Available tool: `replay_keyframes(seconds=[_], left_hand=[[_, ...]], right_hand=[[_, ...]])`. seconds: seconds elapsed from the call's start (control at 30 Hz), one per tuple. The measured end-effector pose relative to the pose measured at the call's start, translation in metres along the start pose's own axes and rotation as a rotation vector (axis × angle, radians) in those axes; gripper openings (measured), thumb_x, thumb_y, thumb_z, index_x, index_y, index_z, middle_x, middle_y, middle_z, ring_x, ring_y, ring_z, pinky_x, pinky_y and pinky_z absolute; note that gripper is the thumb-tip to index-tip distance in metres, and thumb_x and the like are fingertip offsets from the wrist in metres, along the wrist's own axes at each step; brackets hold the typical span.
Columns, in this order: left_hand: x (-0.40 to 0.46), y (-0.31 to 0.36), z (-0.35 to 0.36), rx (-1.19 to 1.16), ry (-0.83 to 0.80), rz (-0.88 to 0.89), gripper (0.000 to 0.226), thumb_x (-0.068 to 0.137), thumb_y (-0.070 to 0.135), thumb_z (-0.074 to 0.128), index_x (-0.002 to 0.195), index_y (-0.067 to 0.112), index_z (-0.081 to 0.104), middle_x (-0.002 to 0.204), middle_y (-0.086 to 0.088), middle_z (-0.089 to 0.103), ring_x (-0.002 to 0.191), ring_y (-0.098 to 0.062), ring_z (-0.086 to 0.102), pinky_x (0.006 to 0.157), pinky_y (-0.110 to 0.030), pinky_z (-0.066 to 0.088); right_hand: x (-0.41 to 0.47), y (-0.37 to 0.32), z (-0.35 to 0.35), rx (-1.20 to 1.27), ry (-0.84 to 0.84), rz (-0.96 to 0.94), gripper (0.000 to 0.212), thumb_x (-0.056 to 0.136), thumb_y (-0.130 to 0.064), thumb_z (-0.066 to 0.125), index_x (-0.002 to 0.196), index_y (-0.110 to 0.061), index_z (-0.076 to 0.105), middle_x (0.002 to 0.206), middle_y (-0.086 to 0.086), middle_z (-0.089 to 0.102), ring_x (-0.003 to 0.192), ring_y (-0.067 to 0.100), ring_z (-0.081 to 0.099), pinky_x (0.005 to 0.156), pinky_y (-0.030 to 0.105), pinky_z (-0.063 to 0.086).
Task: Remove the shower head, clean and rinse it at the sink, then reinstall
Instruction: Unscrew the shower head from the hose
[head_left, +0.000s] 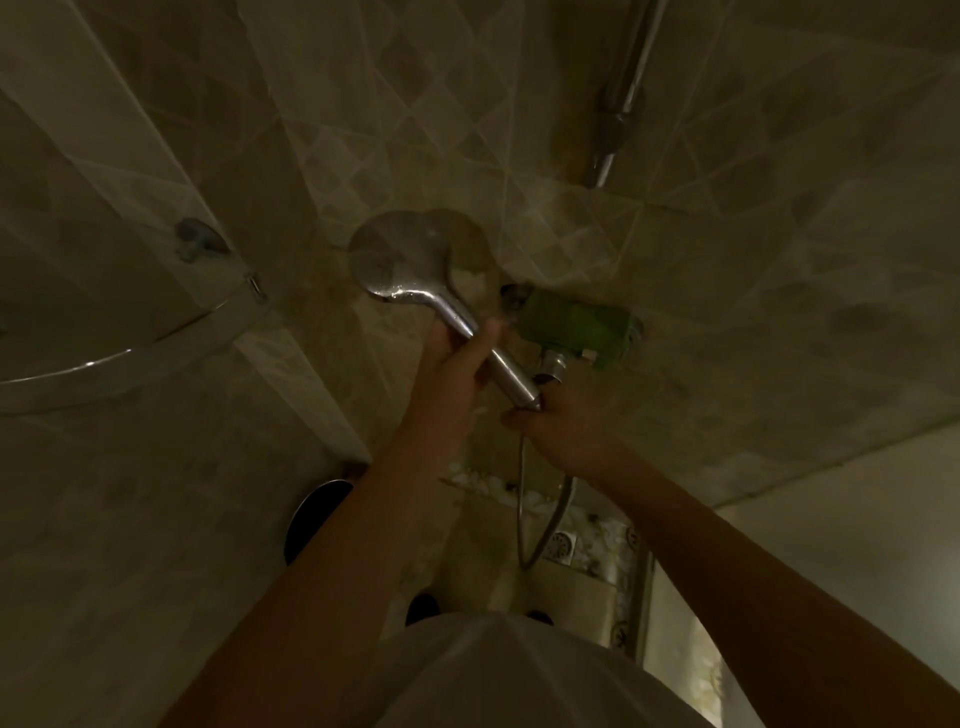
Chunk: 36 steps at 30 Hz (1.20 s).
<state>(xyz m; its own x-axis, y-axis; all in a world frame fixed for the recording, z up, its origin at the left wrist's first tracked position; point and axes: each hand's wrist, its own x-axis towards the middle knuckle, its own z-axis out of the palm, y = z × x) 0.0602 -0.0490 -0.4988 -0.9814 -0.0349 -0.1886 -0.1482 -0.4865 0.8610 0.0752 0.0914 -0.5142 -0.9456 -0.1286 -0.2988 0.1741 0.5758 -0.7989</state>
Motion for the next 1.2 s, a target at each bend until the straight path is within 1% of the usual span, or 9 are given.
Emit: replay_keyframes(seconds=[0.17, 0.33, 0.47, 0.63, 0.7, 0.77, 0.87, 1.03, 1.2], left_hand=[[0.001, 0.006, -0.006, -0.164, -0.243, -0.104, 0.052, 0.093, -0.010, 0.049, 0.143, 0.003, 0.043, 0.128, -0.020, 0.066, 0.122, -0.034, 0.065, 0.091, -0.038, 0.057], [-0.006, 0.007, 0.000, 0.005, -0.059, -0.030, 0.036, 0.078, 0.005, 0.079, 0.112, 0.005, 0.069, 0.106, -0.012, 0.077, 0.102, -0.026, 0.074, 0.078, -0.033, 0.059], [-0.007, 0.003, 0.001, 0.105, 0.100, 0.058, 0.028, 0.072, 0.014, 0.085, 0.094, 0.021, 0.068, 0.083, 0.008, 0.073, 0.084, -0.015, 0.073, 0.072, -0.033, 0.058], [-0.003, 0.016, 0.002, -0.424, -0.087, -0.095, 0.003, 0.076, 0.017, 0.076, 0.078, 0.018, 0.073, 0.091, -0.007, 0.077, 0.087, -0.022, 0.075, 0.075, -0.036, 0.057], [-0.002, 0.020, 0.000, -0.459, -0.151, -0.141, 0.015, 0.088, 0.028, 0.066, 0.076, 0.018, 0.068, 0.065, 0.001, 0.067, 0.060, -0.012, 0.066, 0.061, -0.027, 0.053], [0.002, 0.022, 0.002, -0.399, -0.101, -0.208, 0.033, 0.096, 0.037, 0.058, 0.068, 0.021, 0.056, 0.044, 0.008, 0.041, 0.038, -0.006, 0.040, 0.049, -0.023, 0.041], [0.002, 0.022, 0.012, -0.258, 0.051, -0.218, 0.040, 0.094, 0.038, 0.064, 0.059, 0.021, 0.054, 0.044, 0.006, 0.036, 0.038, -0.008, 0.034, 0.049, -0.025, 0.031], [-0.008, 0.022, 0.020, -0.290, 0.086, -0.115, 0.025, 0.098, 0.006, 0.050, 0.075, 0.010, 0.058, 0.054, 0.001, 0.054, 0.047, -0.010, 0.052, 0.048, -0.022, 0.041], [-0.005, 0.019, 0.018, -0.129, 0.038, -0.079, 0.028, 0.100, 0.000, 0.052, 0.125, 0.011, 0.059, 0.081, -0.006, 0.059, 0.069, -0.016, 0.059, 0.069, -0.031, 0.052]], right_hand=[[-0.004, -0.001, -0.002, 0.331, -0.136, 0.134, 0.021, 0.066, -0.035, 0.069, 0.068, -0.021, 0.053, 0.041, -0.010, 0.045, 0.034, 0.007, 0.041, 0.037, 0.020, 0.031], [-0.006, -0.001, -0.006, 0.198, -0.032, 0.139, 0.011, 0.082, -0.028, 0.068, 0.081, -0.023, 0.059, 0.051, -0.009, 0.055, 0.042, 0.004, 0.051, 0.040, 0.019, 0.039], [-0.015, -0.007, -0.002, 0.046, -0.112, 0.071, 0.015, 0.081, -0.030, 0.070, 0.074, -0.025, 0.059, 0.056, -0.008, 0.055, 0.041, -0.001, 0.053, 0.040, 0.014, 0.039], [-0.021, -0.015, 0.006, 0.396, -0.436, 0.196, 0.028, 0.077, -0.017, 0.066, 0.057, -0.020, 0.046, 0.044, -0.004, 0.039, 0.034, 0.010, 0.034, 0.034, 0.016, 0.027], [-0.019, -0.016, 0.004, 0.470, -0.538, 0.233, 0.035, 0.074, -0.018, 0.063, 0.048, -0.025, 0.042, 0.044, -0.004, 0.033, 0.034, 0.010, 0.027, 0.034, 0.015, 0.022], [-0.017, -0.012, 0.008, 0.448, -0.524, 0.234, 0.036, 0.073, -0.021, 0.064, 0.042, -0.026, 0.047, 0.043, -0.004, 0.034, 0.034, 0.010, 0.028, 0.034, 0.015, 0.024], [-0.015, -0.001, 0.016, 0.282, -0.271, 0.189, 0.018, 0.071, -0.029, 0.070, 0.056, -0.025, 0.059, 0.044, -0.007, 0.049, 0.034, 0.007, 0.046, 0.033, 0.018, 0.035], [-0.011, 0.011, 0.017, 0.093, -0.025, 0.037, 0.014, 0.084, -0.030, 0.065, 0.072, -0.024, 0.060, 0.052, -0.011, 0.057, 0.045, -0.006, 0.054, 0.040, 0.008, 0.037], [-0.009, 0.009, 0.016, 0.125, -0.037, 0.036, 0.013, 0.087, -0.030, 0.064, 0.078, -0.021, 0.061, 0.063, -0.004, 0.057, 0.045, -0.005, 0.053, 0.041, 0.009, 0.038]])
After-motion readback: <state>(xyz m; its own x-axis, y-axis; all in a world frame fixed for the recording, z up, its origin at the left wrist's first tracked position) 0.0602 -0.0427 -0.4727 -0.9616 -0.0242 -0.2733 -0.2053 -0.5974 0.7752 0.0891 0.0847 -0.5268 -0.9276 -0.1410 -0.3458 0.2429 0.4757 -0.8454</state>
